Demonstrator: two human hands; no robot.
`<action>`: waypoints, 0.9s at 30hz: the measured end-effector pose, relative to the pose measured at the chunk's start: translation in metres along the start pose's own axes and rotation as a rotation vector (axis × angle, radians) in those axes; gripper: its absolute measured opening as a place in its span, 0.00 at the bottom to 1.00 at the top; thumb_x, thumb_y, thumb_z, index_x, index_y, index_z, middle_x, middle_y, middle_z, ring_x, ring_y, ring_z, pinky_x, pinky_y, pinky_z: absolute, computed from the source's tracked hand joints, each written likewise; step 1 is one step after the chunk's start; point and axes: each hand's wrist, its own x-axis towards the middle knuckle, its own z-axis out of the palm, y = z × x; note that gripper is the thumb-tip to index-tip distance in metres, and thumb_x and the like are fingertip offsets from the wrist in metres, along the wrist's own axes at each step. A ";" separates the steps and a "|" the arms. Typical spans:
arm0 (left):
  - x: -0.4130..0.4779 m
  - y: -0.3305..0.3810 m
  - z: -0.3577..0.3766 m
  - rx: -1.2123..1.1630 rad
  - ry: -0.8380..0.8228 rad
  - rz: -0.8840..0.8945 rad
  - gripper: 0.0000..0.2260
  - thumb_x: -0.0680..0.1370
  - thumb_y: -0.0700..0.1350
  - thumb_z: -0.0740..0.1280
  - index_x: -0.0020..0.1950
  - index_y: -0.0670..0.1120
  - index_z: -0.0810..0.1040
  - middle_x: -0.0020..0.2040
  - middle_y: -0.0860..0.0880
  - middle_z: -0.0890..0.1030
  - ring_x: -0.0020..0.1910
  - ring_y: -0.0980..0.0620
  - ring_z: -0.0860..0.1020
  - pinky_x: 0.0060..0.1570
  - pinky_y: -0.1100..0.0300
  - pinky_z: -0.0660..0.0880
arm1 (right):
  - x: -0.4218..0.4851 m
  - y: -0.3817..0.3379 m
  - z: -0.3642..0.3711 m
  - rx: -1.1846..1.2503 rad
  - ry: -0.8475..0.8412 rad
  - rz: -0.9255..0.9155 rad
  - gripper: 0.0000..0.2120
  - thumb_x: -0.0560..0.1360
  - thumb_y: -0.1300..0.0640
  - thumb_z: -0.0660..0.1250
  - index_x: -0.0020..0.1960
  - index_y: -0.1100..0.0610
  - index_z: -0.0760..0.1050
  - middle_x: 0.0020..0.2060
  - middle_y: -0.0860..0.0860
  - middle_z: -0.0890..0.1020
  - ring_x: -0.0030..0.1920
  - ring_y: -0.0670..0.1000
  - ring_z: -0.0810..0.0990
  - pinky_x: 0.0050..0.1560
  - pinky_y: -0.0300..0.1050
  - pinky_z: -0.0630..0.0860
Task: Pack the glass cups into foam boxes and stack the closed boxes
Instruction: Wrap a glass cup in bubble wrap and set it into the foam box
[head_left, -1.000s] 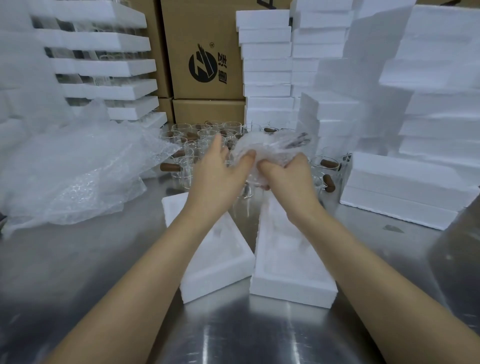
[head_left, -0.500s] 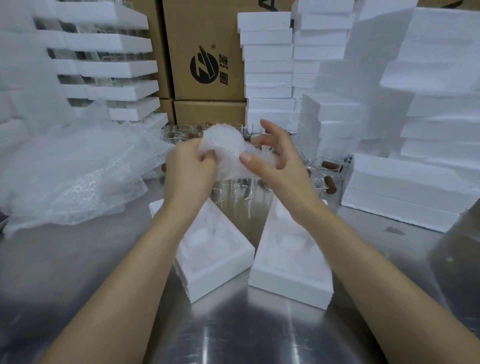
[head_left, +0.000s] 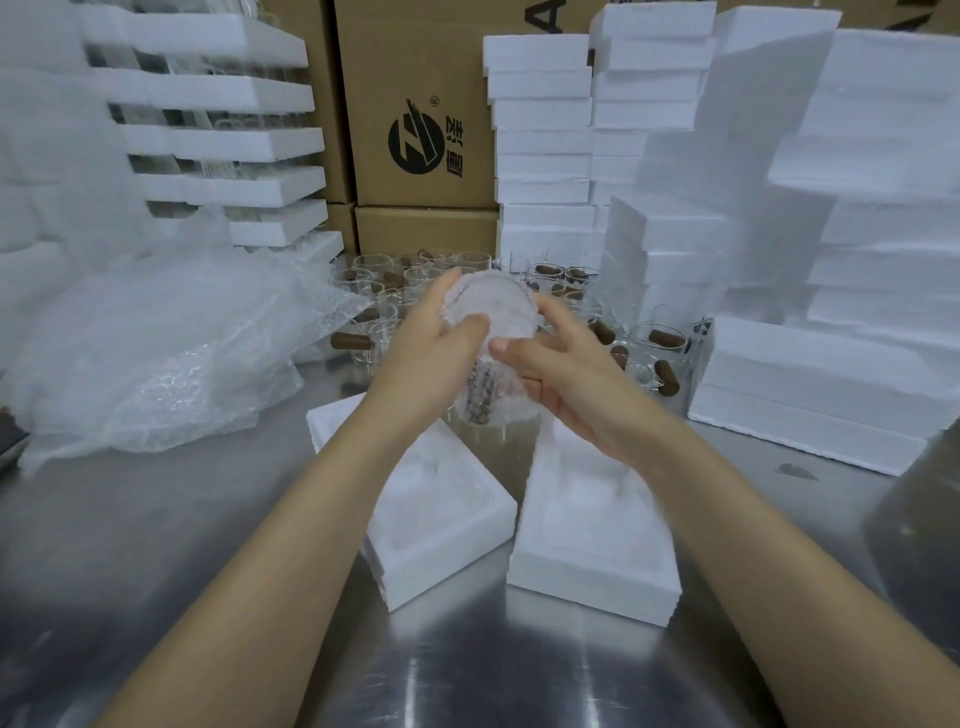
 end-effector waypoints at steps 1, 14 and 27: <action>0.001 -0.001 -0.001 -0.016 0.017 0.008 0.22 0.78 0.42 0.61 0.72 0.53 0.68 0.66 0.51 0.75 0.64 0.51 0.73 0.65 0.48 0.71 | 0.000 0.001 0.000 -0.024 -0.019 0.006 0.23 0.75 0.59 0.71 0.67 0.53 0.68 0.51 0.56 0.84 0.49 0.52 0.82 0.49 0.45 0.76; 0.001 0.001 -0.003 -0.116 0.073 -0.041 0.10 0.74 0.47 0.68 0.54 0.54 0.82 0.50 0.54 0.84 0.53 0.53 0.81 0.58 0.49 0.76 | 0.002 0.000 0.002 -0.062 0.117 -0.036 0.21 0.68 0.45 0.74 0.53 0.54 0.70 0.39 0.52 0.82 0.36 0.49 0.80 0.42 0.40 0.77; 0.005 -0.011 0.001 -0.033 0.218 -0.062 0.11 0.80 0.42 0.61 0.48 0.35 0.77 0.40 0.40 0.77 0.39 0.48 0.74 0.44 0.53 0.71 | 0.001 0.000 0.003 -0.401 0.189 -0.133 0.21 0.69 0.43 0.74 0.57 0.47 0.70 0.36 0.50 0.83 0.38 0.47 0.84 0.45 0.47 0.82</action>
